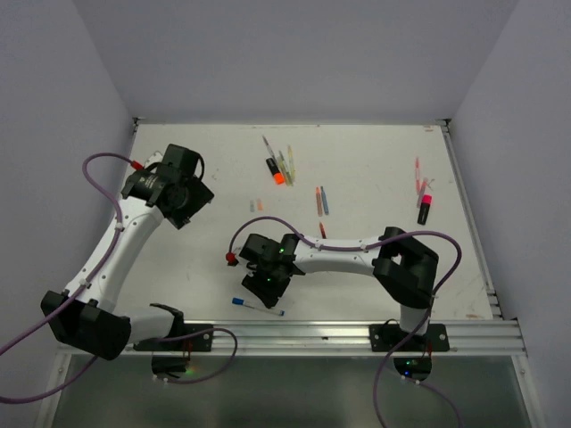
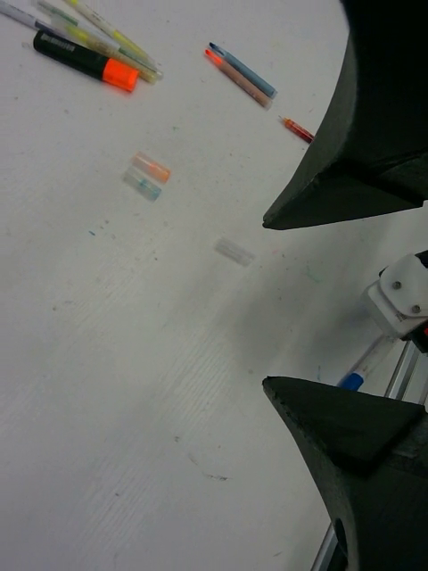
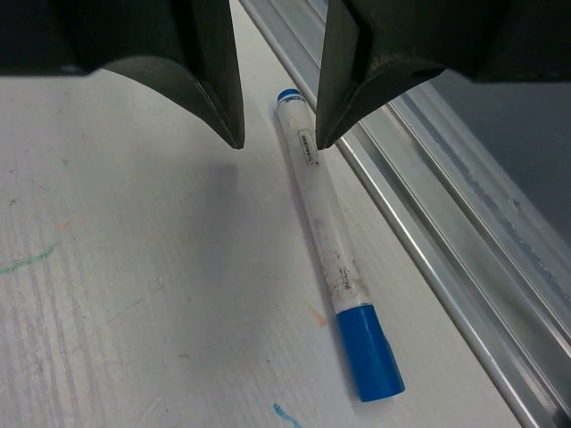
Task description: Open the pen caps
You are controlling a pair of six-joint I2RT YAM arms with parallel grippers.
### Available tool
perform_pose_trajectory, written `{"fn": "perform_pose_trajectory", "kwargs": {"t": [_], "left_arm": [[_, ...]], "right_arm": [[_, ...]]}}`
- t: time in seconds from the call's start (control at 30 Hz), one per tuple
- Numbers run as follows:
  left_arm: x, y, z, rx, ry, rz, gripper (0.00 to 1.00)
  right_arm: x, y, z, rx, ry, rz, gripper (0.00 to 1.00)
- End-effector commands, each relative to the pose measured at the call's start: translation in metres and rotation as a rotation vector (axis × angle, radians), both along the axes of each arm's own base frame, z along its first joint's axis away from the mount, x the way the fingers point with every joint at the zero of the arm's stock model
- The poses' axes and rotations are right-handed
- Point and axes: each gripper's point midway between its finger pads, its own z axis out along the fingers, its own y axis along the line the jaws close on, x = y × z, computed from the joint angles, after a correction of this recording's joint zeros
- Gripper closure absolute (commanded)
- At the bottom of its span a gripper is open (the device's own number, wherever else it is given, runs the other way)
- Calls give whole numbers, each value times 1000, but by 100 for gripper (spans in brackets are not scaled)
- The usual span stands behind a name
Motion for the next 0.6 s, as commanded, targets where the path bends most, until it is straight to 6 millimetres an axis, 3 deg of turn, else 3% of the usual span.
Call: {"fn": "perform_pose_trajectory", "kwargs": {"t": [0.0,0.33,0.57], "left_arm": [[-7,16,9,22,-45,90,30],[-5,12,9,-2,-55,87,30],[-2,10,10,-9,-64,80,30]], "right_arm": [[10,18,3,41,-67,-12,59],[-5,24,-6,18,-59,34,63],[-8,17,-24,-51,-56,54,67]]}}
